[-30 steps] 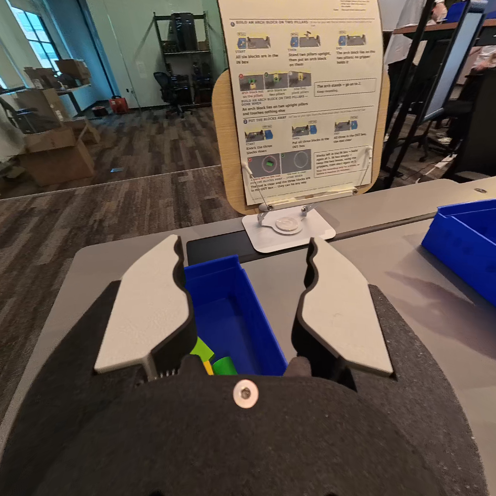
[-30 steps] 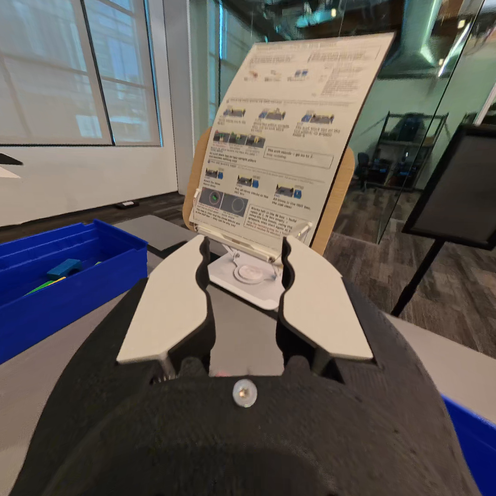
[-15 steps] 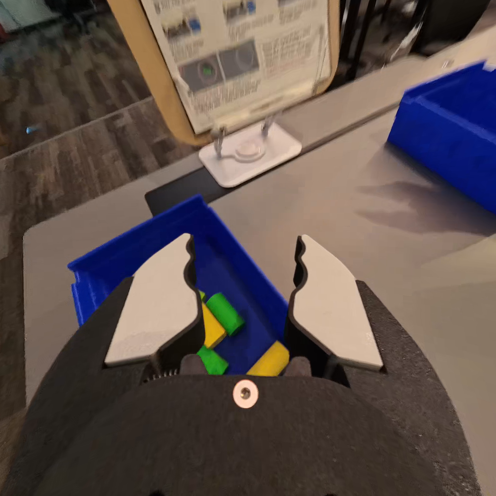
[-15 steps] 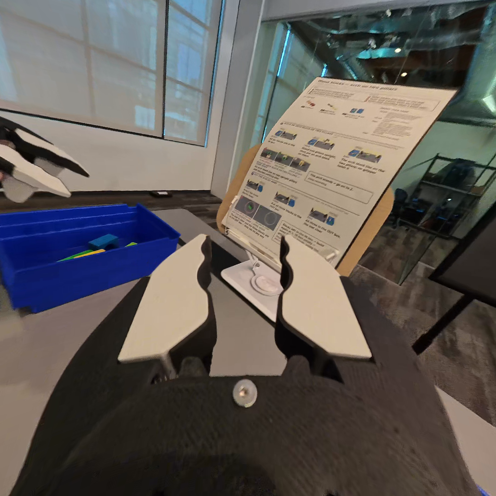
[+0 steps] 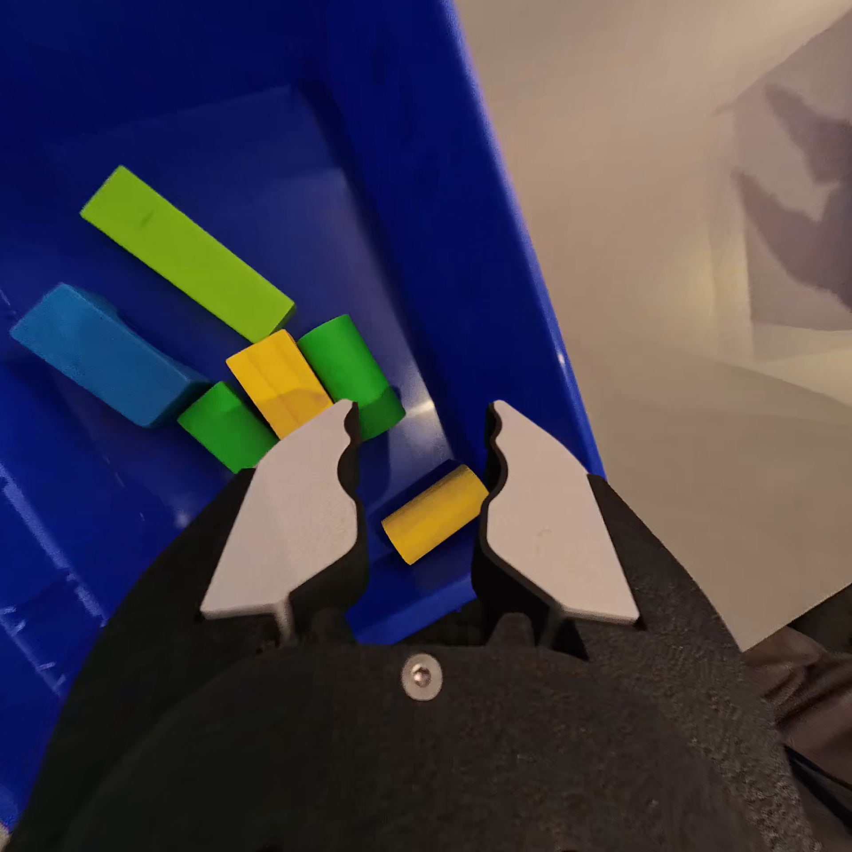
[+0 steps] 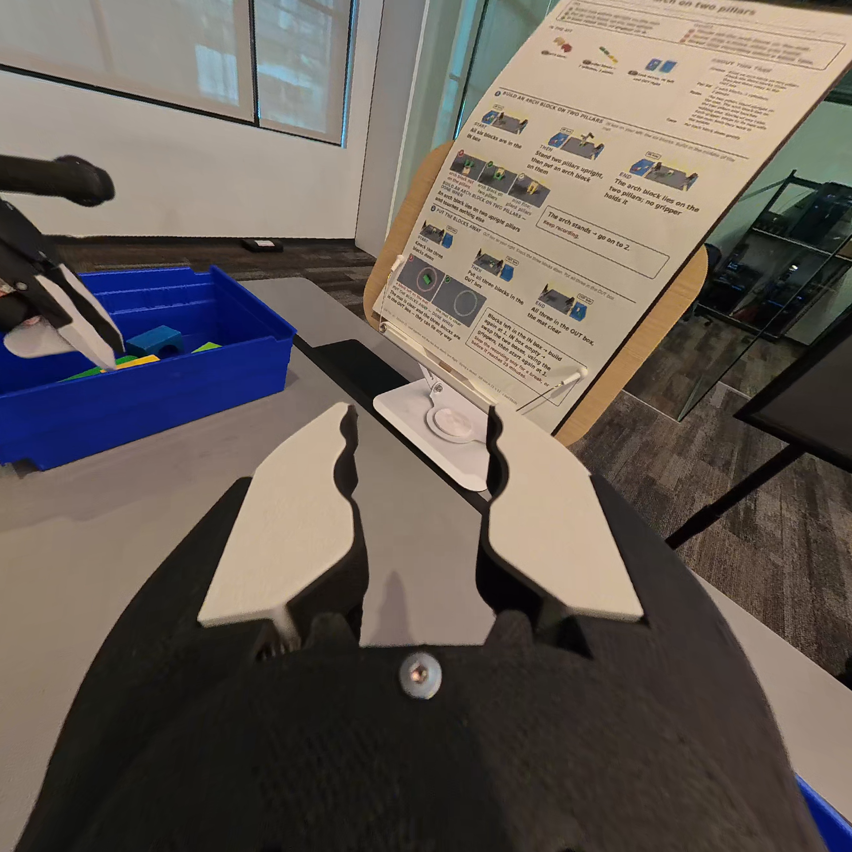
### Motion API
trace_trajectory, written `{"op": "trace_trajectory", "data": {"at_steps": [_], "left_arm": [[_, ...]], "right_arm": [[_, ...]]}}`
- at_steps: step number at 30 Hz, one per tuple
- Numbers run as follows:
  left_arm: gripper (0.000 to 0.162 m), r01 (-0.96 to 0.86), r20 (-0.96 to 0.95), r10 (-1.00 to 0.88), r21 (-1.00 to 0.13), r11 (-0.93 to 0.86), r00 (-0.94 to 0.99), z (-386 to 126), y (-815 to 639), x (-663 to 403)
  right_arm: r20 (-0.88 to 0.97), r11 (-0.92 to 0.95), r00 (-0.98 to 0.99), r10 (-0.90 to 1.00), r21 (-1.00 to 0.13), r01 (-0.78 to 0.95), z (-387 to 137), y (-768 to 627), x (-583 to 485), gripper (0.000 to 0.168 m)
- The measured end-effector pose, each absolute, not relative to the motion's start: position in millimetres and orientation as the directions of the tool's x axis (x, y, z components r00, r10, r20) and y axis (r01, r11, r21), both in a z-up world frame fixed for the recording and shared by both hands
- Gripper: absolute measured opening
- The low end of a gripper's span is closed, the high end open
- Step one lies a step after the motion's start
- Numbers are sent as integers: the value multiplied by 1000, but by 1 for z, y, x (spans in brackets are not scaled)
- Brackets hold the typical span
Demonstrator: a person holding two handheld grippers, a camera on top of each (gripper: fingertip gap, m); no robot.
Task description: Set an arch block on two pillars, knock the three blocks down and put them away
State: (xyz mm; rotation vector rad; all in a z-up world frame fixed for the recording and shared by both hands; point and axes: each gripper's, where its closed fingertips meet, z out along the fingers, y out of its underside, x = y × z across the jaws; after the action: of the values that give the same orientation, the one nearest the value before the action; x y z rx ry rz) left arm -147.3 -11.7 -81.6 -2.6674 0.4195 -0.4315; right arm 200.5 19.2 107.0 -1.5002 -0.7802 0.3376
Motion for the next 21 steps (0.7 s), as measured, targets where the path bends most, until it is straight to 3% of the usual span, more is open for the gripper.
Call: {"op": "trace_trajectory", "data": {"at_steps": [4,21], "left_arm": [[49,-205,263,-310,-360,-910,914,-97,-7,-140],[48,-222,33,-230,-170,-960,973,-122,0,-166]], "right_arm": [[261,66,721,642,-955,288,101,22,200,56],[341,15,716,609,-907,420,78,31,200,58]]}}
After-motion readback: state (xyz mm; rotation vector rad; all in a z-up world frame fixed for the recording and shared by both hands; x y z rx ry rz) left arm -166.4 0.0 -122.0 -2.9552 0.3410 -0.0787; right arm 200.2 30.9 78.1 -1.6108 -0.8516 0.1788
